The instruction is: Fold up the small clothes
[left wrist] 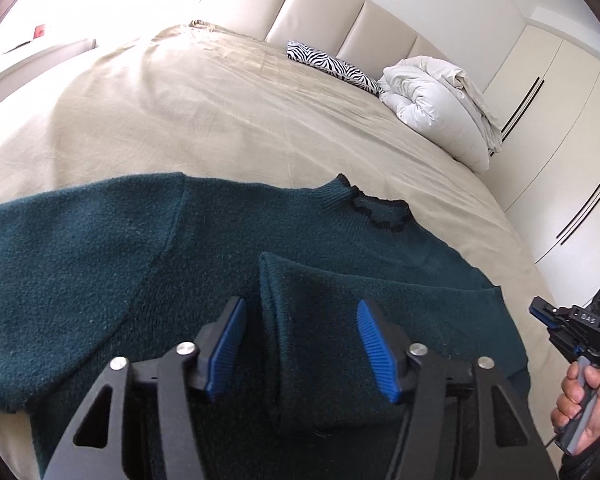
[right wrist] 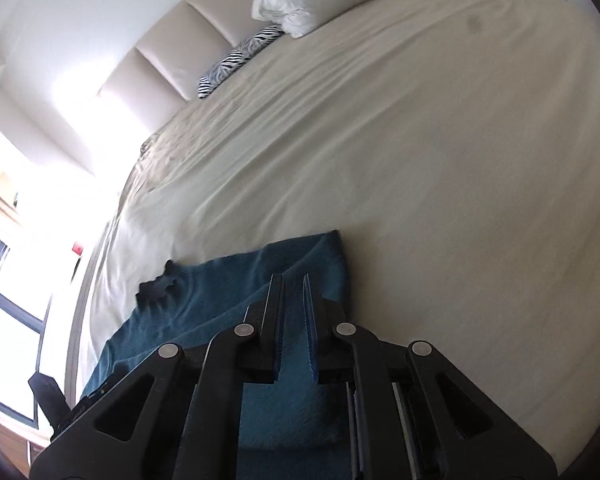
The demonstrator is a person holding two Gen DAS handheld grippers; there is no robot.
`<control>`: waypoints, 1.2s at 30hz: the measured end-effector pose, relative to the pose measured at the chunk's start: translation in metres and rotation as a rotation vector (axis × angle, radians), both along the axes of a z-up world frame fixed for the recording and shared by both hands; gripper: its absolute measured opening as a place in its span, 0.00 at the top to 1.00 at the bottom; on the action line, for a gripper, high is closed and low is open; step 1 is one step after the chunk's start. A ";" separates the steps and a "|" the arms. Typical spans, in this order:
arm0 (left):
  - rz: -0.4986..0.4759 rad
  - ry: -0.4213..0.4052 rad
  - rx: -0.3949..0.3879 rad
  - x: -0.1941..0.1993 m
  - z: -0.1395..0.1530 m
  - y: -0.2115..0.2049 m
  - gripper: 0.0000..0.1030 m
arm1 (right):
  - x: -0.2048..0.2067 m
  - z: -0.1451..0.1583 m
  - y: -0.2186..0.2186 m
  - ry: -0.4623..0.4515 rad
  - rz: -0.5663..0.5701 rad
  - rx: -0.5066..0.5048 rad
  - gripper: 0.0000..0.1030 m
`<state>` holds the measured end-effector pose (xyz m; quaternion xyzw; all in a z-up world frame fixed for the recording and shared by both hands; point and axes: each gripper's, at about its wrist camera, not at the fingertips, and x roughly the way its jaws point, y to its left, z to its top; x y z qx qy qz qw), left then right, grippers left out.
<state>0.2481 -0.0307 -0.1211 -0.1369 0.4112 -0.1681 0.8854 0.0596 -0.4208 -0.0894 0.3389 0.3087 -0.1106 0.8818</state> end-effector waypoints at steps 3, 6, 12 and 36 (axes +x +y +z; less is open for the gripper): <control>-0.008 0.024 0.031 -0.001 -0.005 -0.002 0.37 | 0.010 -0.029 0.014 0.096 0.046 0.048 0.91; 0.011 0.037 -0.016 -0.013 0.007 0.015 0.37 | 0.006 -0.062 0.003 0.099 0.023 0.179 0.93; 0.180 -0.007 -0.178 -0.078 0.032 0.117 0.32 | -0.033 0.001 0.042 -0.013 -0.038 -0.039 0.86; 0.923 0.054 -0.756 -0.135 -0.031 0.432 0.87 | -0.071 0.078 0.247 -0.145 0.174 -0.166 0.32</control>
